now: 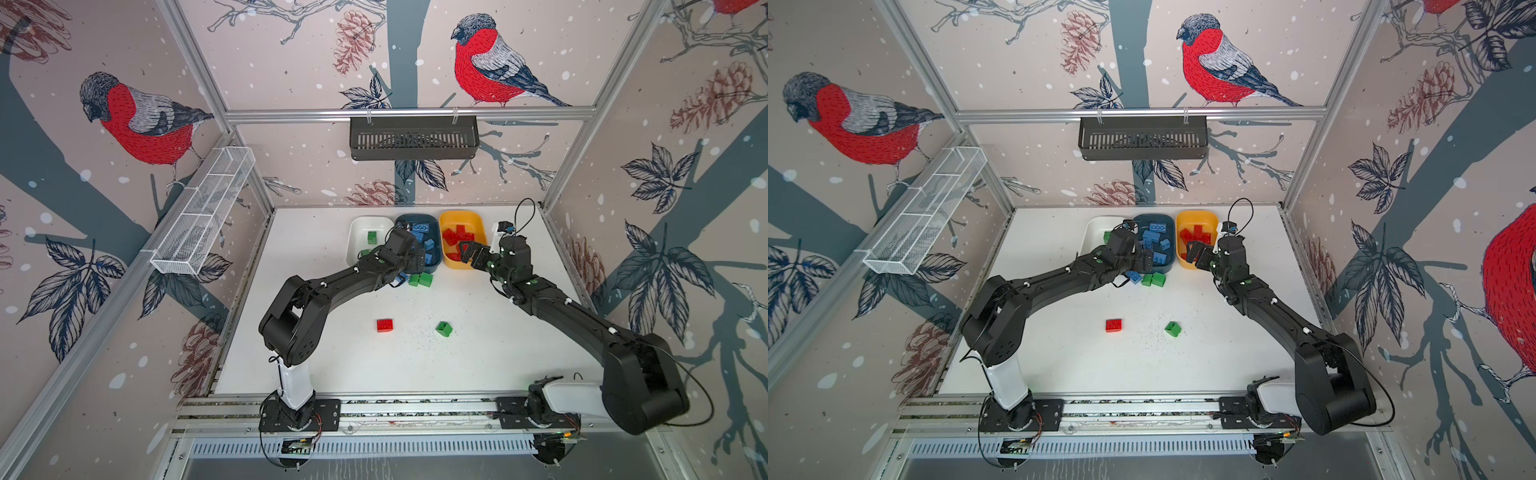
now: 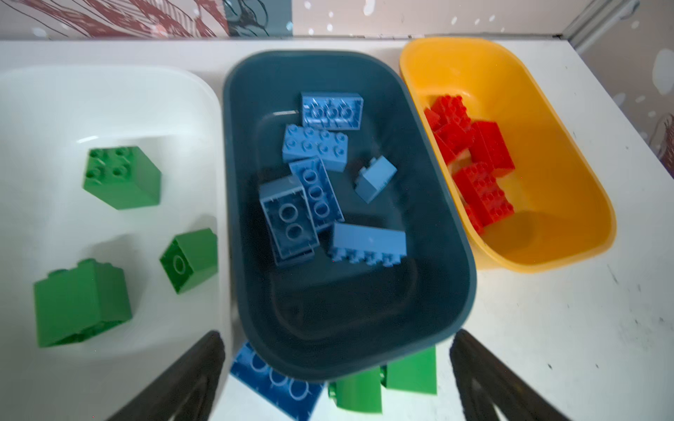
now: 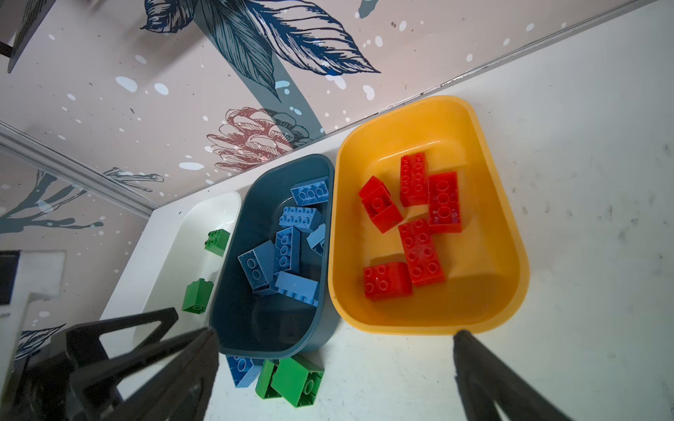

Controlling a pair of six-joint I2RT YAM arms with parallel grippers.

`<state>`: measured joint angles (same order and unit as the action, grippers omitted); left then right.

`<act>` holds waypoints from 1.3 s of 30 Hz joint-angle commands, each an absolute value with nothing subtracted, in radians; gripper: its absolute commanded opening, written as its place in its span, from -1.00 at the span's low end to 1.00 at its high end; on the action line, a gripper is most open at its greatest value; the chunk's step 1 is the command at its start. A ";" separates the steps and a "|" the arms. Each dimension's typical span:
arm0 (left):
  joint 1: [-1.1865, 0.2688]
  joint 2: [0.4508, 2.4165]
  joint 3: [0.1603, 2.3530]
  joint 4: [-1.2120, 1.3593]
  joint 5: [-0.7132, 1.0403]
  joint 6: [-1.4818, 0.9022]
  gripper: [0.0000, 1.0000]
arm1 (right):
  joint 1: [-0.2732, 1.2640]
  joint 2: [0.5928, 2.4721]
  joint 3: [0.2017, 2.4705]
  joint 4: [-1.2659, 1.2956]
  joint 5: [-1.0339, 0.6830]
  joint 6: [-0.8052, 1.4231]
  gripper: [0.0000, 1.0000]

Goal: Sort the legos into containers by color

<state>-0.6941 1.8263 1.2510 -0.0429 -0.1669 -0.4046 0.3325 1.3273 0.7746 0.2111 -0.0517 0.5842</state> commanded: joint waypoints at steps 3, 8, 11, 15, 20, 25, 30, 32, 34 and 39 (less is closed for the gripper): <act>-0.729 1.836 1.225 -0.064 -0.146 -0.416 0.90 | 0.338 1.337 0.788 0.244 -0.050 0.605 0.99; -0.728 1.884 1.241 -0.106 -0.142 -0.390 0.69 | 0.339 1.324 0.786 0.233 -0.015 0.608 1.00; -0.727 1.926 1.288 -0.156 -0.147 -0.363 0.39 | 0.338 1.312 0.777 0.233 0.002 0.606 0.99; -0.729 1.955 1.307 -0.161 -0.110 -0.344 0.16 | 0.338 1.310 0.776 0.225 0.010 0.600 1.00; -0.729 1.993 1.336 -0.181 -0.109 -0.350 0.04 | 0.339 1.314 0.779 0.220 0.011 0.600 0.99; -0.729 2.006 1.333 -0.167 -0.076 -0.354 0.05 | 0.339 1.322 0.789 0.212 0.009 0.600 0.99; -0.728 2.029 1.331 -0.176 -0.084 -0.359 0.06 | 0.338 1.326 0.791 0.209 0.002 0.602 0.99; -0.729 2.040 1.335 -0.179 -0.090 -0.360 0.07 | 0.338 1.330 0.793 0.205 -0.002 0.601 0.99; -0.729 2.047 1.342 -0.188 -0.091 -0.359 0.07 | 0.339 1.333 0.799 0.200 -0.007 0.600 0.99; -0.727 2.000 1.307 -0.178 -0.114 -0.375 0.04 | 0.341 1.334 0.807 0.189 -0.006 0.597 0.99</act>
